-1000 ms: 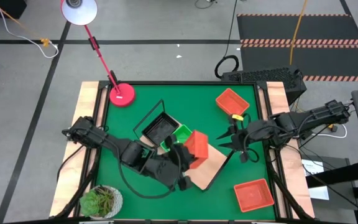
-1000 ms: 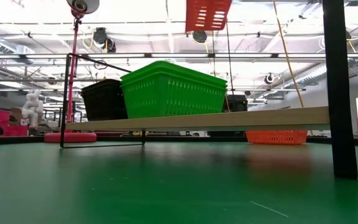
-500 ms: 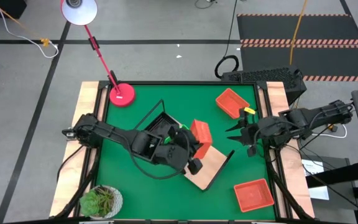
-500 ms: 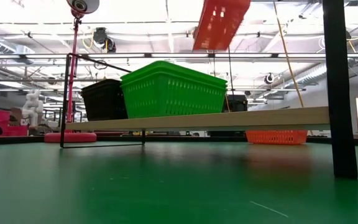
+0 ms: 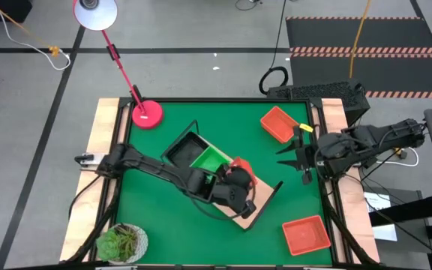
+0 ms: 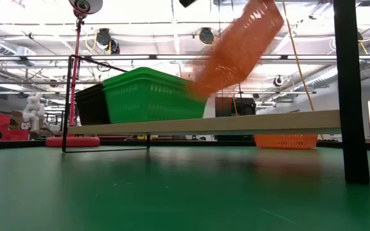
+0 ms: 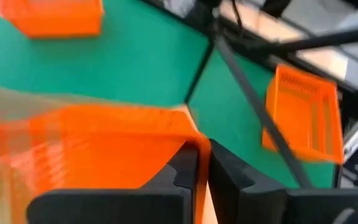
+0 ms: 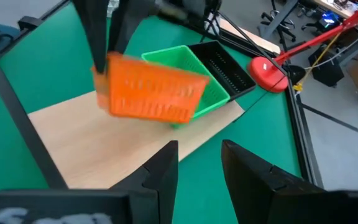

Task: Stack baskets on shelf by color
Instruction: Put the middle orange bin on the shelf

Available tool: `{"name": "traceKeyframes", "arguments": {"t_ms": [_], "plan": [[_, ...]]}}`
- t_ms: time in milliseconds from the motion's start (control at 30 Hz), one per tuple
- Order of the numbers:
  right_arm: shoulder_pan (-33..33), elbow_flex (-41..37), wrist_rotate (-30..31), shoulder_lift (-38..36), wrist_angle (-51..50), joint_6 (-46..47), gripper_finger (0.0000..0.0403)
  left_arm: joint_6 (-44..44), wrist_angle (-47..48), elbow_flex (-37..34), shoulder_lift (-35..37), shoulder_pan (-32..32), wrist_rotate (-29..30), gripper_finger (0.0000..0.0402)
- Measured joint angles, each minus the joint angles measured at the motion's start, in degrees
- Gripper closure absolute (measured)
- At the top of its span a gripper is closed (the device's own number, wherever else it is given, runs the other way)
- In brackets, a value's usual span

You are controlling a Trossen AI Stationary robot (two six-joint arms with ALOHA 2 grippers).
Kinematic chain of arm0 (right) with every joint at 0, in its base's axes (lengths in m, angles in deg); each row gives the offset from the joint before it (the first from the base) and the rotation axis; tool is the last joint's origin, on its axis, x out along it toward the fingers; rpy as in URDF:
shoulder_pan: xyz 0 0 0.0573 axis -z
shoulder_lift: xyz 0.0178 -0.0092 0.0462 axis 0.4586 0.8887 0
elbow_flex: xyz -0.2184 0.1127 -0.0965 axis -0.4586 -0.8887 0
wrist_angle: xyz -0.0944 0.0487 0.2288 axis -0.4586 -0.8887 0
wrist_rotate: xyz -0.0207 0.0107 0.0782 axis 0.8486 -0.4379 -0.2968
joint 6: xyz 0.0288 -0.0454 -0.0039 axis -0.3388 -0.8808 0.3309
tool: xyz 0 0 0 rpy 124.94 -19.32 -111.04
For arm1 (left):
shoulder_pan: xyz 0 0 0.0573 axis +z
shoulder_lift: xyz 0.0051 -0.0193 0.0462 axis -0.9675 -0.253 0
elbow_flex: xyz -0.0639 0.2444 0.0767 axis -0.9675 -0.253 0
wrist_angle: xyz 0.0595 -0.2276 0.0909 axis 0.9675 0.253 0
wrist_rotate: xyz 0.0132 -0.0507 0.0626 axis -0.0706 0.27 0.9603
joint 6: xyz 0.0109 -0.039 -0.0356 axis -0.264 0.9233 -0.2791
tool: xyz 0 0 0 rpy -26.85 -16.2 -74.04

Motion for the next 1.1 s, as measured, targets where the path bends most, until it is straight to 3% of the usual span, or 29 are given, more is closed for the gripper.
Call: {"name": "traceKeyframes", "arguments": {"t_ms": [200, 700, 1100], "plan": [[0.0, 0.0, 0.0, 0.0, 0.0, 0.0, 0.0287, 0.6, -0.7, -0.1, -1.0, 0.9, -1.2, 0.039], [0.0, 0.0, -0.1, 0.0, 0.0, 0.4, 0.0287, 3.3, 0.9, 0.0, -3.0, 1.6, -2.3, 0.0383], [0.0, 0.0, -0.1, 0.0, 0.0, 0.4, 0.0287, 3.3, -1.7, 0.0, -4.8, 2.1, -3.8, 0.0328]]}}
